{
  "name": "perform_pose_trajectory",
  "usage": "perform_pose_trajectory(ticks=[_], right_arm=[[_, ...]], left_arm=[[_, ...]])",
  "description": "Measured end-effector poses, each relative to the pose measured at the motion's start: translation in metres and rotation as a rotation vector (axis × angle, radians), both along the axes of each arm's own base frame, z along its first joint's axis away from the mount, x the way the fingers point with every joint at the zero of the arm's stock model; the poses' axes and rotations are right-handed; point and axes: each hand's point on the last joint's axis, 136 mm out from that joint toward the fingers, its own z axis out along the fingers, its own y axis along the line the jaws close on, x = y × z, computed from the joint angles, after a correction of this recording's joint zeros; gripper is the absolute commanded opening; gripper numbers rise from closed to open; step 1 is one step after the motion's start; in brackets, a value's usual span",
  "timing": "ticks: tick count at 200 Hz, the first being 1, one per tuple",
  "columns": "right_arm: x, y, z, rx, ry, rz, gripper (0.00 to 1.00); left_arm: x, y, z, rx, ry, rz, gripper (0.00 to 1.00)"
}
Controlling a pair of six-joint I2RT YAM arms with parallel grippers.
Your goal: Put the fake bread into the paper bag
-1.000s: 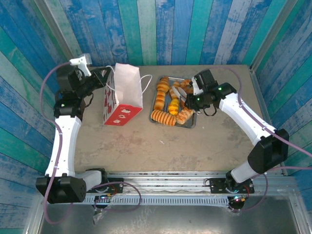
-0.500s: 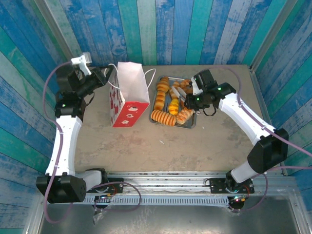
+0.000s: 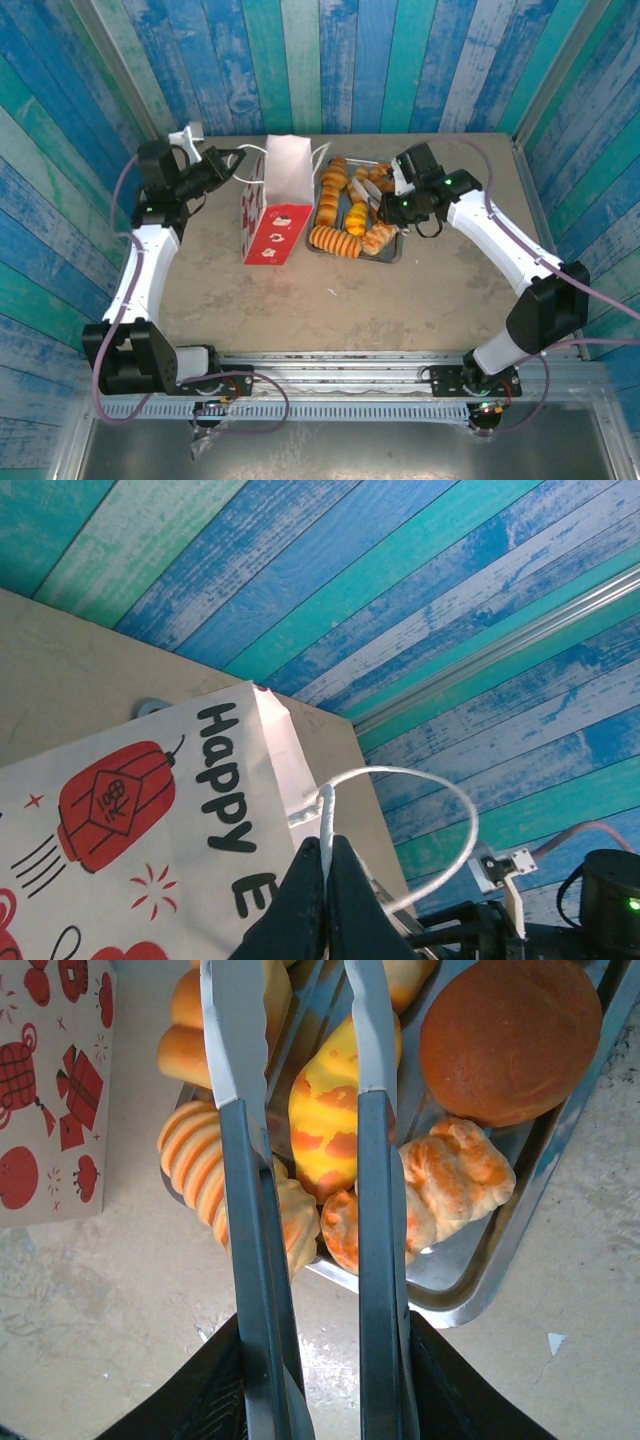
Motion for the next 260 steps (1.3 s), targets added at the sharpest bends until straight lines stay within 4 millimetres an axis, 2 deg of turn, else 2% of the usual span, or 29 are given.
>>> perform_pose_trajectory(ticks=[29,45,81,116,123,132,181,219,260], right_arm=[[0.0,0.001,-0.002,-0.003,0.004,0.002,0.39],[-0.001,0.002,-0.004,-0.006,0.009,0.006,0.39],[-0.003,0.006,-0.011,-0.02,0.029,0.018,0.39],[-0.007,0.009,-0.014,-0.027,0.04,0.029,0.4],[-0.007,0.01,-0.014,-0.027,0.04,0.03,0.4],[-0.007,0.01,-0.014,-0.027,0.041,0.031,0.4],[-0.007,0.011,-0.01,-0.024,0.037,0.033,0.42],[-0.007,0.014,-0.008,-0.017,0.034,0.037,0.42],[-0.01,0.017,-0.007,-0.008,0.039,0.04,0.44]], left_arm=[[0.003,0.007,-0.004,0.062,0.004,0.041,0.23],[0.004,0.014,-0.009,0.093,0.015,0.071,0.32],[0.006,0.03,-0.02,0.185,0.035,0.134,0.66],[-0.002,0.046,-0.016,0.274,0.03,0.21,1.0],[-0.005,0.05,-0.014,0.294,0.023,0.23,0.95],[-0.01,0.054,-0.01,0.317,0.015,0.254,0.94],[-0.031,0.077,0.011,0.432,-0.032,0.379,0.94],[-0.037,0.084,0.023,0.481,-0.054,0.412,0.94],[-0.05,0.101,0.036,0.547,-0.09,0.505,0.94]])
